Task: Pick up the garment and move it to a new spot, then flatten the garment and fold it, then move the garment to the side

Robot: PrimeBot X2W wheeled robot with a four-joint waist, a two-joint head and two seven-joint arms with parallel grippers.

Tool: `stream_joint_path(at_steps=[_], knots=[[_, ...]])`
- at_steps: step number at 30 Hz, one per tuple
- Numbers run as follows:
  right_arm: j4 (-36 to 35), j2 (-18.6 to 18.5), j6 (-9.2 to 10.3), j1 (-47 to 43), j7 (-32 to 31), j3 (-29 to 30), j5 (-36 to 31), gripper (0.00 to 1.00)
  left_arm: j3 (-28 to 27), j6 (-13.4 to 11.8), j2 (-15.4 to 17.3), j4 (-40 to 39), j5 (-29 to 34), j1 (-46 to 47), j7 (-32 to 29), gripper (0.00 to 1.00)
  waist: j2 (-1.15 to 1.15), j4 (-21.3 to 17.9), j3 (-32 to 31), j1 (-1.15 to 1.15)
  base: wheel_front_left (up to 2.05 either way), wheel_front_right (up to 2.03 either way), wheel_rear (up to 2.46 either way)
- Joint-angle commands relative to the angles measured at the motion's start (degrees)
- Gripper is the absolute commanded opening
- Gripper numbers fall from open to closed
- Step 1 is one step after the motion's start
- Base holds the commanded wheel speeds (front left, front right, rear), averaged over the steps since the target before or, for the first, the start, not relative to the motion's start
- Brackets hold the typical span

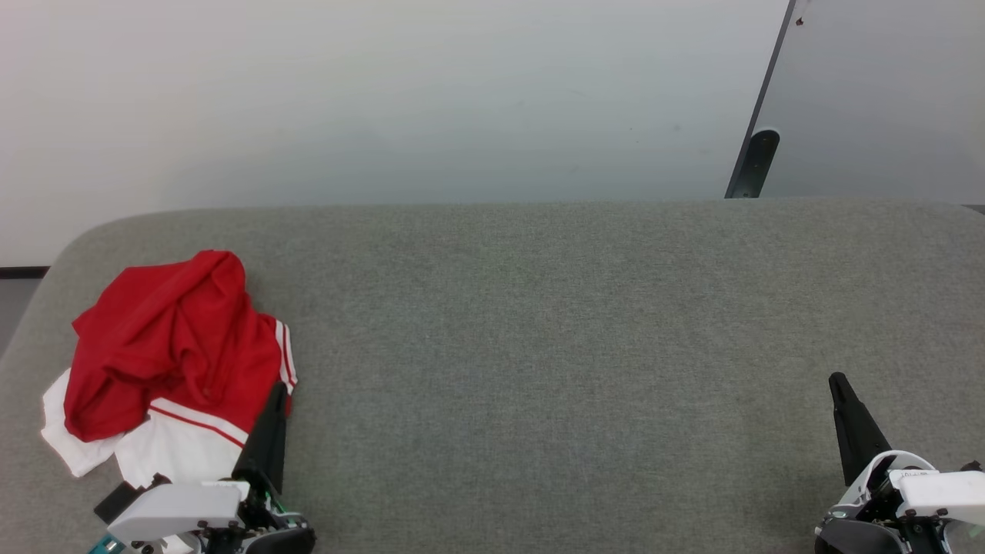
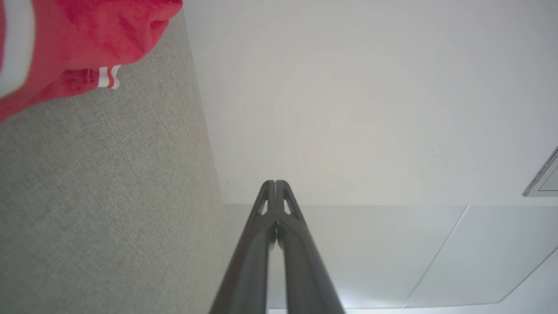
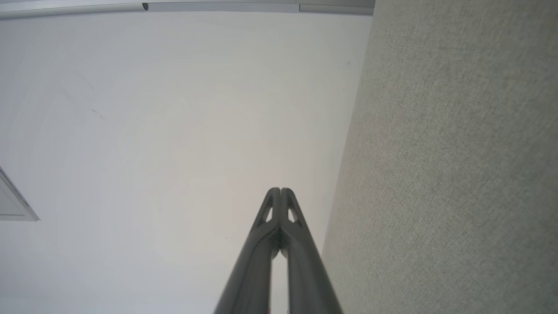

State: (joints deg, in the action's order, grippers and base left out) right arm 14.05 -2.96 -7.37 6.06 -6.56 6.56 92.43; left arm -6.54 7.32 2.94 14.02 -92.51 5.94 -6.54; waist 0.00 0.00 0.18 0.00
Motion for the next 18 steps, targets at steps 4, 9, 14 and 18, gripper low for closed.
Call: stream_joint_path(at_steps=[4, 9, 14, 18], knots=[[0.0, 0.2, -0.23, 0.4, -0.1, 0.1, -0.1, 0.0, -0.2, 0.3, -0.1, 0.0, 0.2, 0.6, -0.2, 0.0, 0.0, 0.0, 0.0, 0.0, 0.0, 0.0, 0.0], [0.0, 0.2, -0.23, 0.4, -0.1, 0.1, -0.1, 0.0, -0.2, 0.3, -0.1, 0.0, 0.2, 0.6, -0.2, 0.0, 0.0, 0.0, 0.0, 0.0, 0.0, 0.0, 0.0], [0.0, 0.2, -0.23, 0.4, -0.1, 0.1, -0.1, 0.0, -0.2, 0.3, -0.1, 0.0, 0.3, 0.6, -0.2, 0.0, 0.0, 0.0, 0.0, 0.0, 0.0, 0.0, 0.0], [0.0, 0.2, -0.23, 0.4, -0.1, 0.1, -0.1, 0.0, -0.2, 0.3, -0.1, 0.0, 0.3, 0.6, -0.2, 0.0, 0.0, 0.0, 0.0, 0.0, 0.0, 0.0, 0.0]])
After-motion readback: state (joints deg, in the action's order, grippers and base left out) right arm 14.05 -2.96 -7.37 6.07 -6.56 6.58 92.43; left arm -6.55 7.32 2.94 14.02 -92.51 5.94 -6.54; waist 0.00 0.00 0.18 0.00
